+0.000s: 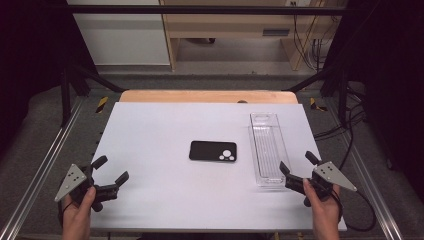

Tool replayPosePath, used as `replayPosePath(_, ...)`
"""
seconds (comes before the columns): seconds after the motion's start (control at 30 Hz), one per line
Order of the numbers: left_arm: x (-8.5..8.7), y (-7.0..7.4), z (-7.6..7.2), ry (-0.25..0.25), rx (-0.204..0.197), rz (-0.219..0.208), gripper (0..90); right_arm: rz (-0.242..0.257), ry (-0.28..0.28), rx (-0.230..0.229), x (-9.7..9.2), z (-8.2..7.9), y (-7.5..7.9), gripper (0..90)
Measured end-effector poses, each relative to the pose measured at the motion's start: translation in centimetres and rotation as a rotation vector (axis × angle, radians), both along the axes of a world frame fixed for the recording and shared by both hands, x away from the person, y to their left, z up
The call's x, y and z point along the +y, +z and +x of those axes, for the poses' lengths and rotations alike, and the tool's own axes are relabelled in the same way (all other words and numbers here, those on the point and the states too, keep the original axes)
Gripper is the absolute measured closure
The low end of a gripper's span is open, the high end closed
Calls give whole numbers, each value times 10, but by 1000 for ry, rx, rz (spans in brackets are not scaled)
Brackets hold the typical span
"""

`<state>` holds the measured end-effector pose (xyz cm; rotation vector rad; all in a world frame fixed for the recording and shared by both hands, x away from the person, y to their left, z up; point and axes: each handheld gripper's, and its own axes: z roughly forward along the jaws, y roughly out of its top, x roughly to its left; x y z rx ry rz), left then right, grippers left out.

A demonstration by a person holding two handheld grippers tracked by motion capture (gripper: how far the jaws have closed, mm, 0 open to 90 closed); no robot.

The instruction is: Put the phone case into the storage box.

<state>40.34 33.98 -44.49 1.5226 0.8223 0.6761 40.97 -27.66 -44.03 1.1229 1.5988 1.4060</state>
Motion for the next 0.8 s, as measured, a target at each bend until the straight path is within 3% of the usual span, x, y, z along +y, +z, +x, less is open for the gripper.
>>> replayPosePath(0.27,-1,0,0,1,3,3,16,10,-54,6,-3,-1,1,43)
replayPosePath(0.43,-3,0,0,-3,8,9,16,37,-56,24,-6,-2,1,42)
replayPosePath(0.8,-5,-1,1,-5,17,19,17,18,-82,14,-5,-2,3,42)
